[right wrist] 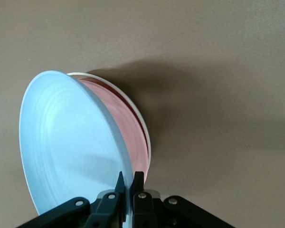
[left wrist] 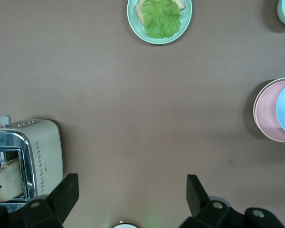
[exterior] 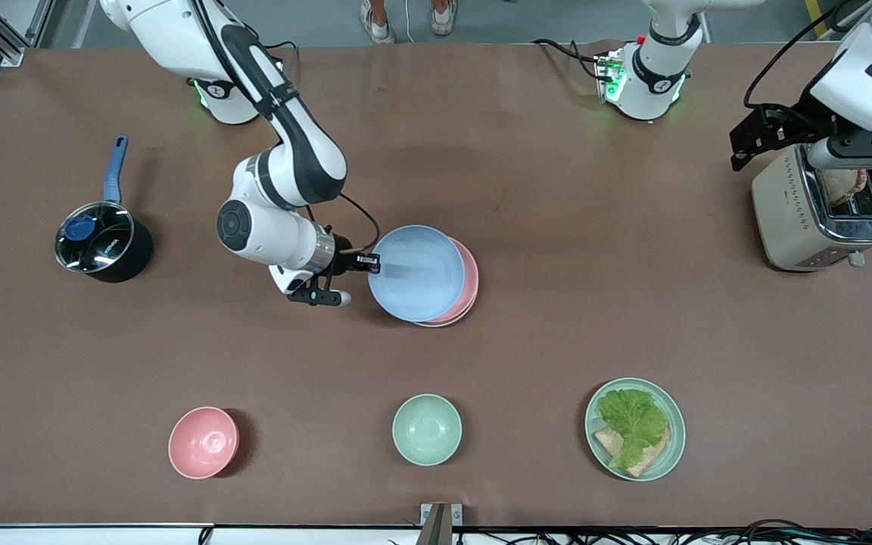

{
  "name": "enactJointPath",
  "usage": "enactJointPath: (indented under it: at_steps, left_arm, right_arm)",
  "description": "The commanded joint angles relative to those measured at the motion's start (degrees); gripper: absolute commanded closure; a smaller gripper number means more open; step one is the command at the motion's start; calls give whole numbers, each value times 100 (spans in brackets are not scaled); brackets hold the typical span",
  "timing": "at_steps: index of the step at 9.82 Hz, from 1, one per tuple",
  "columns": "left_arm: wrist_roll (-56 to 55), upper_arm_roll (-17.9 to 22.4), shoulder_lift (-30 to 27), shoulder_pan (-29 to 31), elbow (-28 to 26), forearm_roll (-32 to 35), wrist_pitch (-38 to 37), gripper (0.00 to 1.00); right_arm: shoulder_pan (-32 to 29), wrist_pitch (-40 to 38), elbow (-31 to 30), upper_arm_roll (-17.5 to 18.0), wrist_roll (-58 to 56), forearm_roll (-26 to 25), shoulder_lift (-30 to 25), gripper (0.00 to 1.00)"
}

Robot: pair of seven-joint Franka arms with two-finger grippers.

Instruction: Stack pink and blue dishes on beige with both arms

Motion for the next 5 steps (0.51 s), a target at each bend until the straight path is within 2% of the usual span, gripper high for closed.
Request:
enactJointPath:
  at_steps: [1, 4, 5]
  left_arm:
    - [76, 49, -75, 115, -251, -99, -155, 0]
    - [67, 49, -75, 124, -155, -55, -321, 0]
    - [67, 49, -66, 124, -154, -46, -374, 0]
  right_arm:
    - [164, 230, -136, -51, 28, 154, -1, 98]
    - [340, 492, -162, -51, 28, 241, 104, 96]
    - [358, 494, -162, -51, 28, 303, 113, 93]
